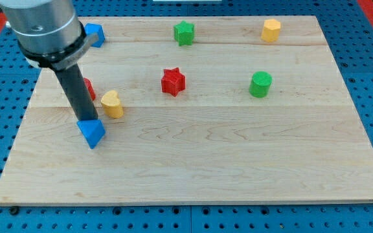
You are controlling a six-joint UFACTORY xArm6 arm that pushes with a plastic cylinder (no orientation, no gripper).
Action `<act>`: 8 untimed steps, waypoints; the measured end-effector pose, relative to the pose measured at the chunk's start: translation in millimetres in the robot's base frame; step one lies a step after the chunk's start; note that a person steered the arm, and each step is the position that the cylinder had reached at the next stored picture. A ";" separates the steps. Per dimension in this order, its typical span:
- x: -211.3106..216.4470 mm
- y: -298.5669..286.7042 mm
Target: Slightly push the red circle to the left center
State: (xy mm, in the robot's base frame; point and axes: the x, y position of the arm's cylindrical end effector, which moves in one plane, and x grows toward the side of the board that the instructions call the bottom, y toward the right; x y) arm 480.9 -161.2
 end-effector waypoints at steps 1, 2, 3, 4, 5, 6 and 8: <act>2.7 37.6; 2.1 66.4; -45.0 94.5; -67.1 93.6; -86.9 142.7; -105.8 199.2; -114.4 142.9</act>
State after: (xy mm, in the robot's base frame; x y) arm 366.4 -18.3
